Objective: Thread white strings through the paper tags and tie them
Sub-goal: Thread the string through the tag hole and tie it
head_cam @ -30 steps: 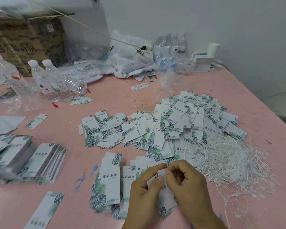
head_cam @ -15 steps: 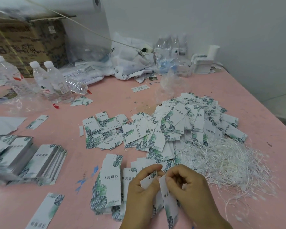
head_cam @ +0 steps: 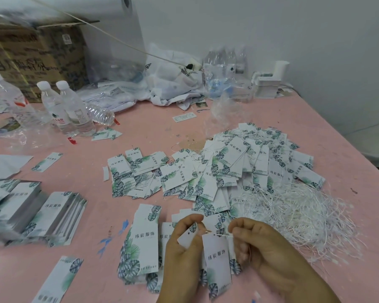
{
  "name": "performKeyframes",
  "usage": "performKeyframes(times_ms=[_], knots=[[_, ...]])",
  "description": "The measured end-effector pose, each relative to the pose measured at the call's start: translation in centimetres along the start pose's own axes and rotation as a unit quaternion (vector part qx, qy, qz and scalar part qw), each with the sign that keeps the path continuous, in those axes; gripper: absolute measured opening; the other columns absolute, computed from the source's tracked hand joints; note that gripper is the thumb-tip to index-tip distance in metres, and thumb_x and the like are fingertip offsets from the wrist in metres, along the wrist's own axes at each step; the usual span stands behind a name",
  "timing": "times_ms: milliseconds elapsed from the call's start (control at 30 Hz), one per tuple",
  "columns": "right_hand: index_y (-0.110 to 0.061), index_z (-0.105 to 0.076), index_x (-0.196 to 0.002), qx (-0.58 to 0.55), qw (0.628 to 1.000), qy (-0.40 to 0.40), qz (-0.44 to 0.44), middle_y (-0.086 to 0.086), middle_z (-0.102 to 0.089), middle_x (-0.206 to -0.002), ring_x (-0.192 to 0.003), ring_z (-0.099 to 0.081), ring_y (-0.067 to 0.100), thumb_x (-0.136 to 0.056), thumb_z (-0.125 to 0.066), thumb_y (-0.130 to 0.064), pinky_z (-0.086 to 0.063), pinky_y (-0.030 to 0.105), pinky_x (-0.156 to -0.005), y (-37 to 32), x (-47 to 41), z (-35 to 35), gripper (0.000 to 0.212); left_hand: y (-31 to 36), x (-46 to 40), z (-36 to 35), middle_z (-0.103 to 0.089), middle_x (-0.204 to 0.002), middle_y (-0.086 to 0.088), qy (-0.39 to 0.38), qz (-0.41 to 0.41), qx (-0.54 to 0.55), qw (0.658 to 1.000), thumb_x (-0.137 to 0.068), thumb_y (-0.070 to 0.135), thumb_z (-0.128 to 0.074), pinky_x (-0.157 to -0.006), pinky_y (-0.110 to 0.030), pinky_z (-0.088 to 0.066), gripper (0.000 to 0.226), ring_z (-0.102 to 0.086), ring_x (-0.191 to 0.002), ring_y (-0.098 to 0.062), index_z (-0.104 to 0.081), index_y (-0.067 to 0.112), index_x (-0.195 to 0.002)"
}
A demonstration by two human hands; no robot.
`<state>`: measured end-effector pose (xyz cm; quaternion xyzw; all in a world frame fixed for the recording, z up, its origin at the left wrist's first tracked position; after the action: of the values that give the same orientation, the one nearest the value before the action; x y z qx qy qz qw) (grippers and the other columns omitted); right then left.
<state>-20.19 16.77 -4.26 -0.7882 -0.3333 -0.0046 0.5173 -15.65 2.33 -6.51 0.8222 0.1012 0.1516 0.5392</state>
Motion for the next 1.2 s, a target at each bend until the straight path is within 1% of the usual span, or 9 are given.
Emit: performKeyframes(times_ms=[267,333,433,600,867,1000,1067,1100,1200], knots=[[-0.007,-0.070,-0.088,-0.265,0.964,-0.006,-0.022,0.001,-0.045,-0.060,-0.037,-0.019,0.005,-0.061,-0.089,-0.008,-0.020,0.018,-0.028,0.2,-0.5,0.2,0.033,-0.3,-0.1,0.2,-0.074,-0.096,-0.008,0.015,-0.001,-0.003,1.000,-0.068,0.045,-0.084,-0.072,-0.043,-0.054,0.046,-0.069,-0.082,-0.026,-0.069,0.023,-0.106],[-0.007,-0.067,-0.094,-0.214,0.976,0.027,0.037,0.001,-0.046,-0.061,-0.036,-0.021,0.005,-0.076,-0.072,-0.023,-0.018,0.018,-0.030,-0.3,-0.5,0.5,0.025,0.0,0.1,0.1,-0.074,-0.094,-0.006,0.019,-0.022,-0.026,0.999,-0.068,0.047,-0.081,-0.079,-0.049,-0.053,0.043,-0.068,-0.085,-0.027,-0.070,0.025,-0.104],[-0.019,-0.072,-0.091,0.046,0.981,0.108,0.157,0.000,-0.048,-0.058,-0.039,-0.029,0.008,-0.079,-0.064,-0.045,-0.022,0.019,-0.036,-1.9,0.8,0.0,0.030,0.8,0.5,-0.4,-0.073,-0.085,-0.004,0.011,-0.065,-0.067,0.996,-0.074,0.040,-0.073,-0.083,-0.044,-0.051,0.028,-0.068,-0.082,-0.021,-0.071,0.029,-0.099],[-0.041,-0.074,-0.084,0.344,0.893,0.177,0.231,-0.003,-0.052,-0.052,-0.049,-0.045,0.003,-0.074,-0.079,-0.036,-0.040,0.016,-0.048,-2.2,1.7,-1.5,0.012,1.9,1.3,-1.7,-0.073,-0.081,0.000,-0.015,-0.099,-0.079,0.992,-0.080,0.022,-0.066,-0.069,-0.015,-0.053,0.017,-0.074,-0.080,-0.016,-0.071,0.032,-0.094],[-0.043,-0.073,-0.079,0.417,0.853,0.155,0.273,-0.001,-0.058,-0.065,-0.053,-0.045,0.005,-0.077,-0.077,-0.016,-0.039,0.015,-0.052,-2.7,1.9,-2.2,0.027,1.6,0.8,-1.4,-0.073,-0.077,0.000,-0.005,-0.092,-0.062,0.994,-0.077,0.022,-0.070,-0.067,-0.018,-0.054,0.019,-0.074,-0.078,-0.022,-0.072,0.029,-0.094],[-0.038,-0.068,-0.084,0.451,0.826,0.168,0.293,-0.003,-0.064,-0.072,-0.058,-0.056,0.010,-0.082,-0.074,-0.013,-0.051,0.029,-0.059,-2.8,2.3,-2.4,0.026,1.5,0.8,-1.1,-0.072,-0.087,-0.006,0.020,-0.078,-0.068,0.994,-0.076,0.022,-0.073,-0.071,-0.025,-0.057,0.024,-0.074,-0.082,-0.027,-0.071,0.024,-0.100],[-0.035,-0.067,-0.084,0.432,0.836,0.170,0.292,0.000,-0.065,-0.070,-0.061,-0.061,0.016,-0.082,-0.074,-0.014,-0.054,0.037,-0.062,-2.7,2.3,-2.3,0.022,1.4,0.9,-1.0,-0.073,-0.085,-0.001,0.025,-0.064,-0.077,0.995,-0.087,0.022,-0.071,-0.063,-0.016,-0.052,0.017,-0.072,-0.073,-0.013,-0.066,0.022,-0.103],[-0.034,-0.067,-0.084,0.429,0.835,0.171,0.298,0.001,-0.064,-0.067,-0.060,-0.060,0.016,-0.082,-0.074,-0.015,-0.053,0.037,-0.061,-2.7,2.4,-2.4,0.021,1.4,1.1,-1.0,-0.074,-0.082,0.006,0.022,-0.053,-0.084,0.995,-0.096,0.022,-0.062,-0.058,-0.010,-0.048,0.007,-0.068,-0.066,-0.004,-0.063,0.021,-0.103],[-0.031,-0.065,-0.081,0.439,0.811,0.180,0.342,-0.005,-0.054,-0.058,-0.052,-0.046,0.004,-0.077,-0.072,-0.018,-0.043,0.017,-0.054,-3.2,2.9,-3.4,0.016,0.8,1.3,-0.6,-0.071,-0.074,0.012,0.026,-0.042,-0.092,0.995,-0.104,0.036,-0.036,-0.050,-0.007,-0.042,0.031,-0.062,-0.056,0.002,-0.060,0.022,-0.091]])
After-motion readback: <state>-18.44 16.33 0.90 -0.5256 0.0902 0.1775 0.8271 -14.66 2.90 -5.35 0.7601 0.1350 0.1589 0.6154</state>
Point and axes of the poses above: each hand's wrist, its own x-axis away from the middle knuckle, its own z-axis out of the back of the hand, y = z × x, the point moved 9 cm from there along -x, towards the middle knuckle
